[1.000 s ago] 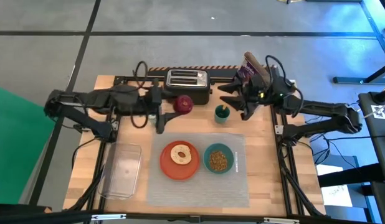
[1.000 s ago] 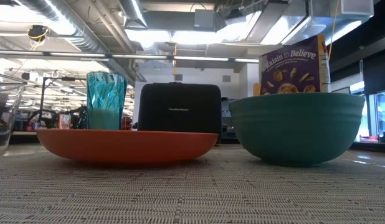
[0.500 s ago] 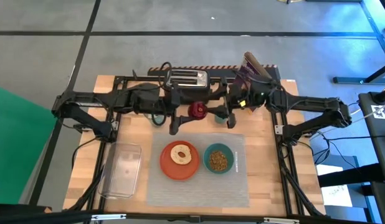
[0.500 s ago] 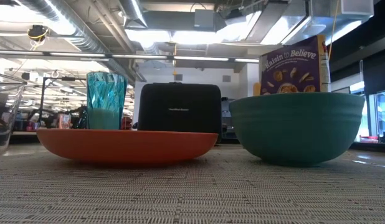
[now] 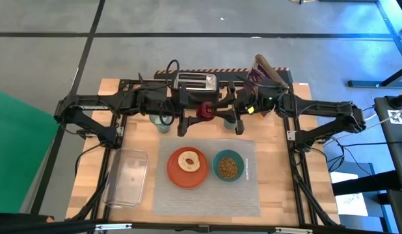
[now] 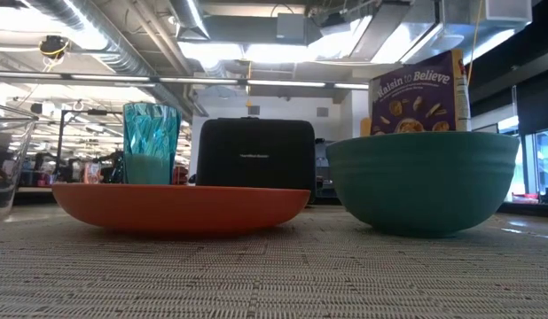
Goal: Arrange a breakfast setting
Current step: Put the apple on the orange plate
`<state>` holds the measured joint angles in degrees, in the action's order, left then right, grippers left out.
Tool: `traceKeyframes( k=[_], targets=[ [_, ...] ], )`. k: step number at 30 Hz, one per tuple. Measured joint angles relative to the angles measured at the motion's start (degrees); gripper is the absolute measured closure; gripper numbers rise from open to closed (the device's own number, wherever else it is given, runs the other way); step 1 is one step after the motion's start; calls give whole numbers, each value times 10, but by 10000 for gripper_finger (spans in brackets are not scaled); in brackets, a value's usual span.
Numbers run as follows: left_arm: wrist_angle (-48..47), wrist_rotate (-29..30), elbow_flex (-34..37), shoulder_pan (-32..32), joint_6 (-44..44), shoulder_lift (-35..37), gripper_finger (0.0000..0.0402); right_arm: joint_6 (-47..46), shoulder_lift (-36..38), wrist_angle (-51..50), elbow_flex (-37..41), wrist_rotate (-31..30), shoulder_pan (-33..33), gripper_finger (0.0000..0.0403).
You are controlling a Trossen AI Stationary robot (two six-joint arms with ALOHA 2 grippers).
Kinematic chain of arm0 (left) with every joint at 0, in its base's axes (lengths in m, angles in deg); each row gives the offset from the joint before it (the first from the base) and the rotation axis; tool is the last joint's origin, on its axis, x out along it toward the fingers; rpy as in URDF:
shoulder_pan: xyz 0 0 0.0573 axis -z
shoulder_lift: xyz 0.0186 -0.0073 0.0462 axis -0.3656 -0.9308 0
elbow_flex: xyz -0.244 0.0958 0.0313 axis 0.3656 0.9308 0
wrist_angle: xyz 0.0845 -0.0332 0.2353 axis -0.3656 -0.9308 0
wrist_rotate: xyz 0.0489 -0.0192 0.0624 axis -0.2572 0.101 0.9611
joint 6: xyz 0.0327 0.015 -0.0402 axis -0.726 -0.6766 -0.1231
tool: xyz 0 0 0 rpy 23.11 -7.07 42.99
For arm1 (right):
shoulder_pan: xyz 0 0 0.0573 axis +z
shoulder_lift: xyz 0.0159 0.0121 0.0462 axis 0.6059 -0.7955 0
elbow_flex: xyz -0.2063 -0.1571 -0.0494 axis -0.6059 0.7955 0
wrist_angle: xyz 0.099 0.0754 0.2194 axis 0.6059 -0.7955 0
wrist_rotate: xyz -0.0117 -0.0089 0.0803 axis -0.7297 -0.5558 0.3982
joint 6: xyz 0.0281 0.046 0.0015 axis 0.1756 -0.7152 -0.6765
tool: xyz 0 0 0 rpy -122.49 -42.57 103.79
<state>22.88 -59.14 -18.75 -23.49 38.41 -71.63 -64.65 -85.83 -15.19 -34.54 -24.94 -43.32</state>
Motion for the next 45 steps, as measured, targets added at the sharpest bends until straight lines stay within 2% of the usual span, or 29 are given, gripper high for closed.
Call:
traceKeyframes(
  k=[7, 13, 17, 23, 26, 32, 37, 40, 45],
  targets=[
    [-8, -18, 0, -5, -1, 0, 118, -1, -15, 3, -1, -2, 0, 338],
    [-7, -18, 0, -5, -12, 0, 115, 0, -15, 2, -1, -6, 0, 395],
    [-22, -18, 0, -5, -13, 0, 90, -1, -16, -5, -1, -15, 0, 397],
    [-53, -18, -1, -5, -12, 1, 28, -3, -18, -38, 2, -21, 0, 400],
    [-57, -37, -1, -5, -10, 0, 7, -3, -18, -38, 1, -21, 0, 400],
    [-57, -51, 0, -5, 1, -29, 4, -2, -28, -70, -44, -10, 0, 401],
    [-2, -52, -1, -5, 1, -35, 5, 17, -56, -159, -112, 6, 0, 402],
    [-2, -53, -1, -5, 1, -38, 7, 27, -73, -214, -143, 11, 0, 402],
    [-17, -56, -1, -3, 1, -38, 8, 28, -86, -238, -153, 11, 1, 402]
  ],
)
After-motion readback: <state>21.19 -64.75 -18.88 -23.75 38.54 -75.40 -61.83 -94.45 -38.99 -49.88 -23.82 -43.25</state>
